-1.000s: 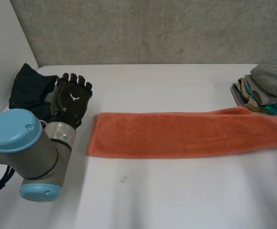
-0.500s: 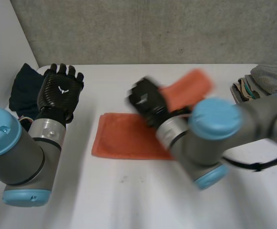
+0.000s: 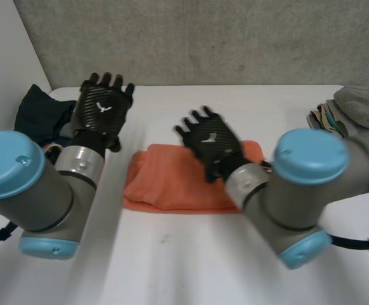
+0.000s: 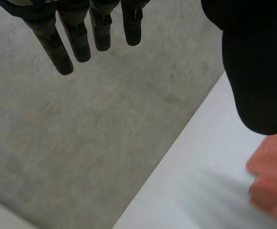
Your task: Fold the laundry.
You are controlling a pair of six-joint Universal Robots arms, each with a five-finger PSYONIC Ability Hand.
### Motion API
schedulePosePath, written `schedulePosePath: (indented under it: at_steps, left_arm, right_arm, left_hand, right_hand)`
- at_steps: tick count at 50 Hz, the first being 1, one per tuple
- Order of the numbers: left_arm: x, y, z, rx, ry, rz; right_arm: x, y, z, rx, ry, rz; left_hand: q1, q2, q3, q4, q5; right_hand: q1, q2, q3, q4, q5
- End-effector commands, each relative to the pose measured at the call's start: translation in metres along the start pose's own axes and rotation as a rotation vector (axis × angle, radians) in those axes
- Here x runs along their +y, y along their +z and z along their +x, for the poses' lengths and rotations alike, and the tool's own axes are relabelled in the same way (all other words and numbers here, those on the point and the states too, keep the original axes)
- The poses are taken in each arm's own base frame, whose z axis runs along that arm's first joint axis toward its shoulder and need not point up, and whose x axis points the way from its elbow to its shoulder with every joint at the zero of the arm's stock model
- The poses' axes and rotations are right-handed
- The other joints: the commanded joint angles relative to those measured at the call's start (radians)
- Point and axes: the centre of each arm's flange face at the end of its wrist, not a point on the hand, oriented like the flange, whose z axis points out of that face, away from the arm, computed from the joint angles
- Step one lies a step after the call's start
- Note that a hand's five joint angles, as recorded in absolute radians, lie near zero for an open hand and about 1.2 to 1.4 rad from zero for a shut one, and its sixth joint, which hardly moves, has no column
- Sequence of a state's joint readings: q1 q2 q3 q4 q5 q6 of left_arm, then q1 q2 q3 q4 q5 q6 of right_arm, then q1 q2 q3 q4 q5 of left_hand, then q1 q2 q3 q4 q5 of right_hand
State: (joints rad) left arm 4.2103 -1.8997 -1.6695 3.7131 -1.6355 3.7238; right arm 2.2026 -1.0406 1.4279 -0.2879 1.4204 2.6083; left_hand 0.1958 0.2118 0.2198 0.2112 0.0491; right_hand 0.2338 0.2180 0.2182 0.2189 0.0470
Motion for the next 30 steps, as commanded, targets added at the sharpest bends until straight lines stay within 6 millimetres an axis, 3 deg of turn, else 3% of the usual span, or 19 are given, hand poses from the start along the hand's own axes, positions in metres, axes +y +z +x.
schedulePosePath:
  at_steps: [1,8,13,15,18,19,25,30]
  left_arm:
    - [0.01,0.009,0.041,0.111,-0.064,-0.02]
    - [0.053,0.013,0.069,0.202,-0.02,-0.194]
    - [0.063,0.0,0.074,0.218,0.045,-0.308]
    - [0.062,-0.005,0.077,0.218,0.052,-0.324]
    - [0.06,-0.016,0.081,0.21,0.069,-0.349]
    - [0.059,-0.019,0.082,0.21,0.072,-0.354]
    - [0.042,-0.037,0.071,0.201,0.064,-0.347]
    - [0.008,-0.054,0.061,0.195,0.037,-0.273]
  right_arm:
    - [0.044,-0.025,0.023,0.036,0.13,-0.29]
    - [0.085,-0.032,0.032,0.082,0.15,-0.402]
    - [0.097,-0.036,0.034,0.09,0.161,-0.438]
    - [0.1,-0.037,0.036,0.101,0.162,-0.451]
    - [0.105,-0.039,0.042,0.119,0.158,-0.466]
    - [0.106,-0.04,0.046,0.136,0.145,-0.461]
    - [0.093,-0.043,0.059,0.201,-0.008,-0.423]
    - [0.079,-0.037,0.07,0.229,-0.215,-0.404]
  left_hand:
    - [-0.015,-0.031,-0.039,-0.03,-0.042]
    - [0.0,-0.016,-0.024,-0.015,-0.028]
    - [0.006,-0.01,-0.018,-0.009,-0.022]
    - [0.006,-0.01,-0.018,-0.009,-0.022]
    - [0.021,0.005,-0.003,0.005,-0.007]
    - [0.024,0.008,0.0,0.008,-0.004]
    - [0.038,0.022,0.014,0.023,0.01]
    - [0.027,0.011,0.003,0.011,-0.001]
  right_hand:
    - [-0.059,-0.044,-0.044,-0.044,-0.047]
    - [-0.05,-0.034,-0.034,-0.035,-0.037]
    - [0.238,0.254,0.254,0.253,0.25]
    - [0.353,0.368,0.368,0.367,0.365]
    - [0.789,0.805,0.805,0.804,0.802]
    - [1.134,1.149,1.149,1.148,1.146]
    - [1.162,1.178,1.178,1.177,1.175]
    - [1.162,1.178,1.178,1.177,1.175]
